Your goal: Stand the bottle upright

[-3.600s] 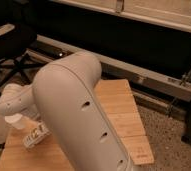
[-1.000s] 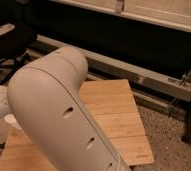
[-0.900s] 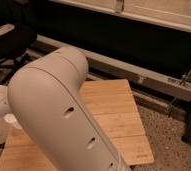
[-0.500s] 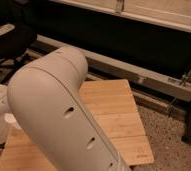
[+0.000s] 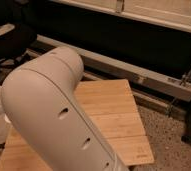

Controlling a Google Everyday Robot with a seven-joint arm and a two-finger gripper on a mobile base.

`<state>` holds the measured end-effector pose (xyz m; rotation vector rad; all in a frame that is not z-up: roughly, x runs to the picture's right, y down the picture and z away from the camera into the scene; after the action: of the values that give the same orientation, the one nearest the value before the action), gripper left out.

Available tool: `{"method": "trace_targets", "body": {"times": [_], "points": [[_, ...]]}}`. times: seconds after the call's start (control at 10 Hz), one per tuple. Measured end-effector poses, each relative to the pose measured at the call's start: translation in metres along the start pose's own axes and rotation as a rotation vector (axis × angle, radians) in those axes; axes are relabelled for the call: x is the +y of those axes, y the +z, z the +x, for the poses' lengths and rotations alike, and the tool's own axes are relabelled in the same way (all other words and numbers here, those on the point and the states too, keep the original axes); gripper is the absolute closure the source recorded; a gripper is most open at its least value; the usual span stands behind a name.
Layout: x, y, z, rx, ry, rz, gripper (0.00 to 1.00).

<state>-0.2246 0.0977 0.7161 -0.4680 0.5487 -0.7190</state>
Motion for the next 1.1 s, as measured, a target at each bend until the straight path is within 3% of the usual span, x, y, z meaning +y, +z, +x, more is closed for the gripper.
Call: {"method": "trace_targets", "body": {"times": [0.5, 0.7, 0.8, 1.1], "points": [[-0.0018, -0.0037, -0.0031, 0.036, -0.019, 0.014, 0.69], [-0.0027, -0.0073, -0.0042, 0.055, -0.024, 0.024, 0.84], [-0.0030, -0.0080, -0.0035, 0.062, -0.024, 0.026, 0.88], [-0.0033, -0.0086, -0.0022, 0.067, -0.022, 0.028, 0.88]]}}
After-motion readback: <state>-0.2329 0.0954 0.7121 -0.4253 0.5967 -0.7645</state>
